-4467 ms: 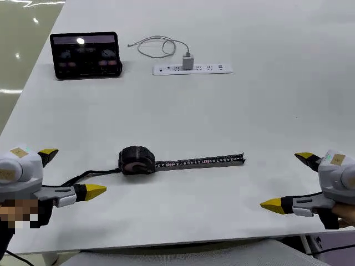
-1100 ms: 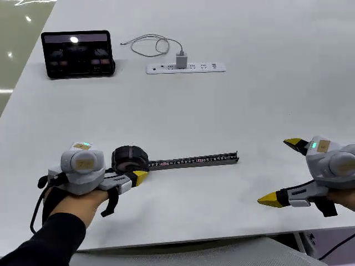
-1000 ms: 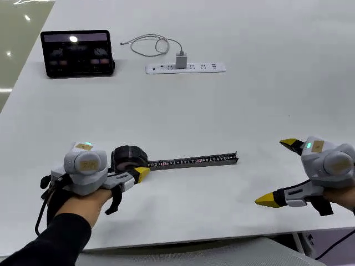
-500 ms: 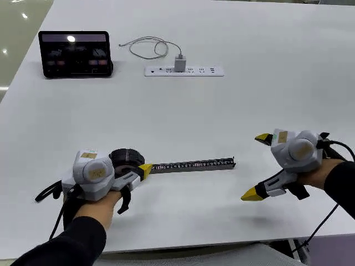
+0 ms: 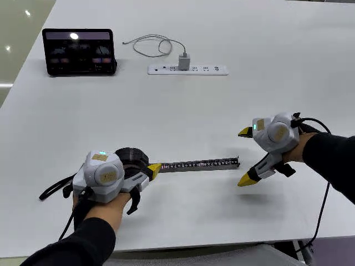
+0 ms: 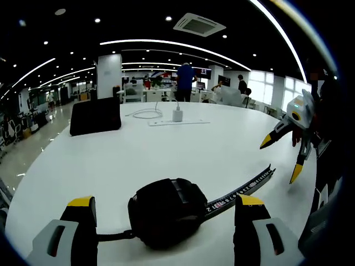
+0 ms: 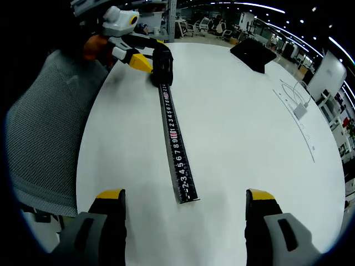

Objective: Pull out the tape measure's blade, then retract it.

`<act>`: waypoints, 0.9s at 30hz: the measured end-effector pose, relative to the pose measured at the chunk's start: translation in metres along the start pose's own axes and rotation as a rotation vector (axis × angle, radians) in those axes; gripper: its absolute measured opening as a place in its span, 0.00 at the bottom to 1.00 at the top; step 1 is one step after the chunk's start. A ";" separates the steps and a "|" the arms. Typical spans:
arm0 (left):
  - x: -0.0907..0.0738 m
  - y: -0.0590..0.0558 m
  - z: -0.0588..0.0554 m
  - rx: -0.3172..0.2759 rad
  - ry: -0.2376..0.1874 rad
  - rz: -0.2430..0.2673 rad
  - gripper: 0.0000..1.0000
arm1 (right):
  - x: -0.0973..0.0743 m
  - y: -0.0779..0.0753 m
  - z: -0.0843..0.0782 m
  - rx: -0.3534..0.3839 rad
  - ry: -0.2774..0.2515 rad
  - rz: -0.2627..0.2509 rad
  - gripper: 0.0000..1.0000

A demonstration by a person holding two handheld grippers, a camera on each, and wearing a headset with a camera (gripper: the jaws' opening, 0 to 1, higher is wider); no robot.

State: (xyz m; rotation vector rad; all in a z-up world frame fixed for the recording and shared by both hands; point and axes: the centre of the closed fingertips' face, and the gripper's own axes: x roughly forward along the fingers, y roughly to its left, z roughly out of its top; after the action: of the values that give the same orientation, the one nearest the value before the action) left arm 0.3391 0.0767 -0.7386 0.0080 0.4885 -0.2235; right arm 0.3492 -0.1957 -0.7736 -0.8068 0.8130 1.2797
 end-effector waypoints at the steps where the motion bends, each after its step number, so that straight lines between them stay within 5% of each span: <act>1: 0.000 0.000 -0.001 -0.001 0.005 -0.002 1.00 | 0.001 0.000 -0.002 -0.007 0.007 0.013 0.78; 7: 0.000 -0.004 -0.001 0.003 0.005 -0.013 1.00 | 0.008 0.001 -0.008 -0.019 0.042 0.035 0.50; 12: 0.001 -0.004 -0.003 -0.005 0.010 -0.017 1.00 | 0.016 0.011 -0.015 -0.041 0.086 0.087 0.39; 27: 0.002 -0.005 -0.007 -0.003 0.021 -0.023 1.00 | 0.011 0.022 -0.007 -0.099 0.106 0.106 0.13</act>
State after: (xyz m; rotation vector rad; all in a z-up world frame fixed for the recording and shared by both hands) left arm 0.3363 0.0719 -0.7456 0.0014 0.5101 -0.2454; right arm 0.3281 -0.1942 -0.7882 -0.9267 0.8919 1.3886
